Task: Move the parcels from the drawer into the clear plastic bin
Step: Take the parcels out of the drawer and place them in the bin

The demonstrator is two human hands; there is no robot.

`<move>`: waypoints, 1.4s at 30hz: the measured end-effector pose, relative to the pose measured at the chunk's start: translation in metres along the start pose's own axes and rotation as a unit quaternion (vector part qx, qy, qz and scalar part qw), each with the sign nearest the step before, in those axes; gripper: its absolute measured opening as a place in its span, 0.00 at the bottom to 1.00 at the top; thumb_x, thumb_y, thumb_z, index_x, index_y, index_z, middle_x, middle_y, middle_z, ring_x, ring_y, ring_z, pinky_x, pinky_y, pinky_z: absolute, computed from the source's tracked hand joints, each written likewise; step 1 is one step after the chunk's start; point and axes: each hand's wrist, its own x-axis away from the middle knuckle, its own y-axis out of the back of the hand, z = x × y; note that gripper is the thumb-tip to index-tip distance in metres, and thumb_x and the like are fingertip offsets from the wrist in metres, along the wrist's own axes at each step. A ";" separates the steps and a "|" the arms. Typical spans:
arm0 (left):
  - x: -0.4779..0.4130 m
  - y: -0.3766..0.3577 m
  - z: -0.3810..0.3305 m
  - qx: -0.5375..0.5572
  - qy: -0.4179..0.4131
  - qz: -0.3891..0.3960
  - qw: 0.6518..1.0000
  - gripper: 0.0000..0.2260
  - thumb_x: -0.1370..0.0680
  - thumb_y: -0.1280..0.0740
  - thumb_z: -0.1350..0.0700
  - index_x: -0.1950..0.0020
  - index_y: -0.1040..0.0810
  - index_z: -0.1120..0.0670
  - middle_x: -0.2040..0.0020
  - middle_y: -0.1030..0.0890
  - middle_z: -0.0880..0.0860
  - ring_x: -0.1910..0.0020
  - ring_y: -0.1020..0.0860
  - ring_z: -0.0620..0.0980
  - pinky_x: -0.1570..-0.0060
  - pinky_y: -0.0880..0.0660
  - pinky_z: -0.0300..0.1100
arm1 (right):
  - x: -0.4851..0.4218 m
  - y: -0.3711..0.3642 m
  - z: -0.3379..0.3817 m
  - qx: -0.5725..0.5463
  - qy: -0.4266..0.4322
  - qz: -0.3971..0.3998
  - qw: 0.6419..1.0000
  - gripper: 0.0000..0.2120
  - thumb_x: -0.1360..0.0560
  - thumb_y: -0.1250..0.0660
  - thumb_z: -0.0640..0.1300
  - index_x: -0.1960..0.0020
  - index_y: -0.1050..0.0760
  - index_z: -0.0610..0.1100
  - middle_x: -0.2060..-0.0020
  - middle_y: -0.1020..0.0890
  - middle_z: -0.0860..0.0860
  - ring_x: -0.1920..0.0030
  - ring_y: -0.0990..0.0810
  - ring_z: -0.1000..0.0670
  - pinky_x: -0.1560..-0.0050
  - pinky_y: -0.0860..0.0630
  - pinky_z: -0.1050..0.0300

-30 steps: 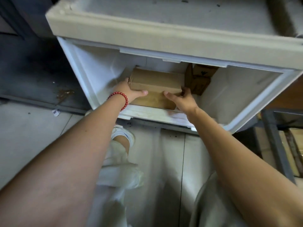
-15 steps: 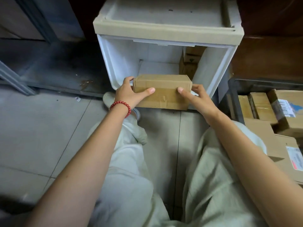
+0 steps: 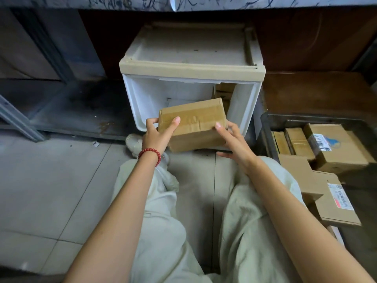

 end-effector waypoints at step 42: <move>0.033 -0.159 -0.108 -0.008 -0.229 0.249 0.941 0.20 0.28 0.29 0.43 0.42 0.34 0.40 0.52 0.22 0.38 0.53 0.24 0.35 0.58 0.28 0.30 | 0.057 0.150 -0.001 -0.067 0.057 -0.367 0.926 0.33 0.33 0.26 0.59 0.32 0.34 0.53 0.38 0.23 0.54 0.44 0.21 0.56 0.50 0.21 0.58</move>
